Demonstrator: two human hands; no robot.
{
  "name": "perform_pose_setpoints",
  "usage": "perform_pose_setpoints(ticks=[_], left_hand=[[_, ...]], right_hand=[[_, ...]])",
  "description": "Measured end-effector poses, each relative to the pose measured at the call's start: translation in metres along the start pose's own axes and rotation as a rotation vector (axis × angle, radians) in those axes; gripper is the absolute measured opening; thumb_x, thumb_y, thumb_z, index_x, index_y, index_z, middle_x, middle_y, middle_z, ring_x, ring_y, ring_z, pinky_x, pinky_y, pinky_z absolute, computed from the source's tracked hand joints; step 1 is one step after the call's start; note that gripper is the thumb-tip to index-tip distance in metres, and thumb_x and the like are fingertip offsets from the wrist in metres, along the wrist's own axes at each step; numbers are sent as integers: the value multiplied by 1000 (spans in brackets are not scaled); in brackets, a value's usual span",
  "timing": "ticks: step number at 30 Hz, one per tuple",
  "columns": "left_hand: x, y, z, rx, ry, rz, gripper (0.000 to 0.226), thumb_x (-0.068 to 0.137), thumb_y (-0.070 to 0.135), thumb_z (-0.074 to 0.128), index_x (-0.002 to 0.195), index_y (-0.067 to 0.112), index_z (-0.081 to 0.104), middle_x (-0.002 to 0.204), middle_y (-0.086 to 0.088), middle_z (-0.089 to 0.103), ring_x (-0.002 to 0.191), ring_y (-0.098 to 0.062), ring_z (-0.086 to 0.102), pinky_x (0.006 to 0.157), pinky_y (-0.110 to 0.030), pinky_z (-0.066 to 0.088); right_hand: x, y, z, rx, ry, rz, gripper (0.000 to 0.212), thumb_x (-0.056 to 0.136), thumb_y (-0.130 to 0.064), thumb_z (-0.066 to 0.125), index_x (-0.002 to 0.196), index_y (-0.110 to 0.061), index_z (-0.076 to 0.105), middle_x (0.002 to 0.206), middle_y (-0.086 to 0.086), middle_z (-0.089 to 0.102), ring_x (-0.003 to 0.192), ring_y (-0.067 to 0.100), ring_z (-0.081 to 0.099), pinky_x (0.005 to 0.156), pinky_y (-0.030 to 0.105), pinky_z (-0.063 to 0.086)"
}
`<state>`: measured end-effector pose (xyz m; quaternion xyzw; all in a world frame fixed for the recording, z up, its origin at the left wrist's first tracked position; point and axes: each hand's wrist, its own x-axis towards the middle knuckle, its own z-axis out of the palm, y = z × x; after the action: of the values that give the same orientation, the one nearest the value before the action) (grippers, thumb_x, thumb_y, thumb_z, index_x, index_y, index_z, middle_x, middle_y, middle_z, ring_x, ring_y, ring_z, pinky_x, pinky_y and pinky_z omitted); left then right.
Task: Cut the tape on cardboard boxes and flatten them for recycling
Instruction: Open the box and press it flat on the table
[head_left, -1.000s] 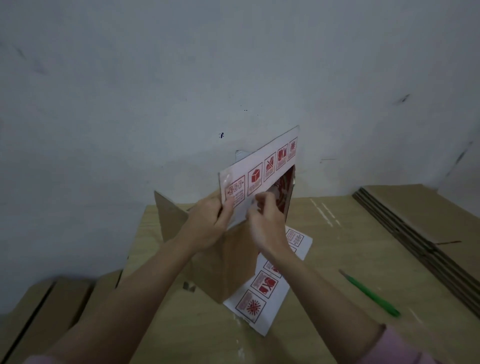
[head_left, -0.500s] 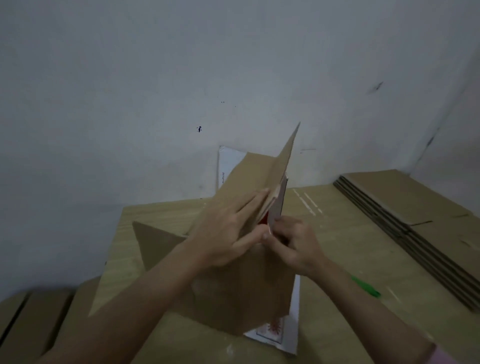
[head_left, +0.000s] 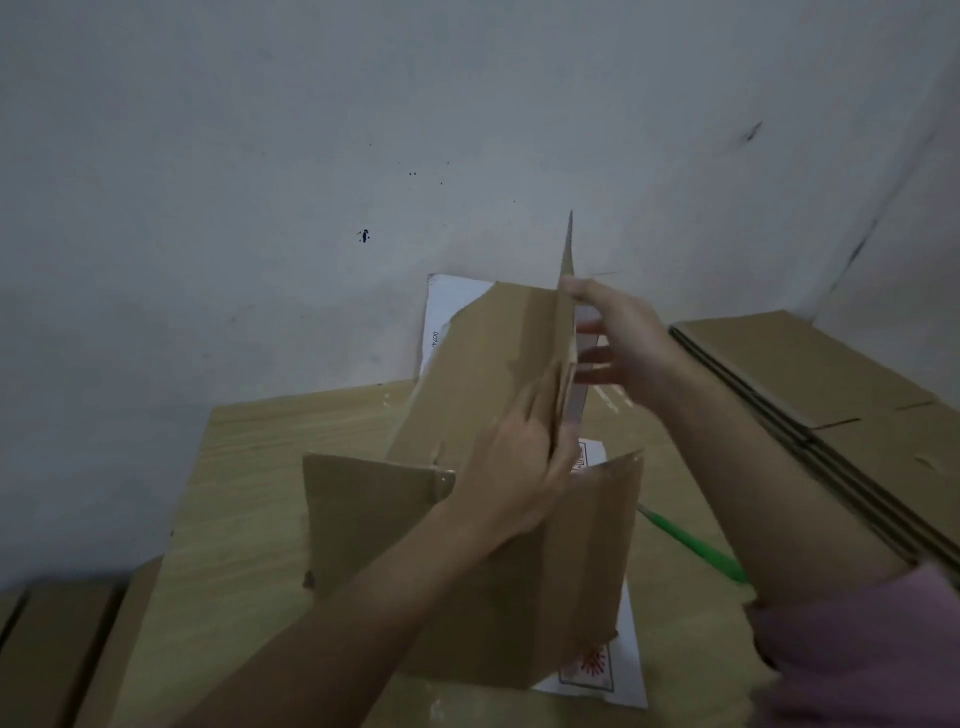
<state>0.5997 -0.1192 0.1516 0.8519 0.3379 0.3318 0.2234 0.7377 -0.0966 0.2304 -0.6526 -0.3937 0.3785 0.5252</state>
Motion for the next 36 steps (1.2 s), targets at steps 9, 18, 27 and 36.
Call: perform_pose_setpoints(ticks=[9, 18, 27, 36], left_hand=[[28, -45, -29, 200, -179, -510, 80, 88, 61, 38, 150, 17, 13, 156, -7, 10, 143, -26, 11, 116, -44, 17], [-7, -8, -44, 416, -426, -693, 86, 93, 63, 21, 147, 8, -19, 157, -14, -14, 146, -26, -5, 115, -41, 7], [7, -37, -75, 445, -393, -763, 89, 90, 68, 21, 148, 10, -14, 157, -14, -9, 145, -30, 7, 115, -44, 15], [17, -97, -49, 362, -110, -719, 81, 92, 59, 33, 149, 9, 4, 150, -16, 16, 139, -29, 16, 112, -41, 21]], right_hand=[[19, -17, -24, -337, -64, -49, 28, 78, 16, 39, 96, -1, 51, 72, 10, 45, 57, 20, 46, 47, 21, 38], [18, -24, -16, -336, -193, 120, 22, 70, 18, 34, 75, 0, 44, 75, 16, 42, 48, 25, 55, 41, 34, 51], [56, -44, 25, -493, -264, 215, 18, 75, 1, 44, 88, -3, 55, 91, 16, 58, 68, 26, 56, 52, 26, 48], [47, 58, 24, 451, -307, 272, 15, 86, -12, 53, 85, -7, 67, 74, 8, 70, 62, 19, 68, 53, 26, 56]])
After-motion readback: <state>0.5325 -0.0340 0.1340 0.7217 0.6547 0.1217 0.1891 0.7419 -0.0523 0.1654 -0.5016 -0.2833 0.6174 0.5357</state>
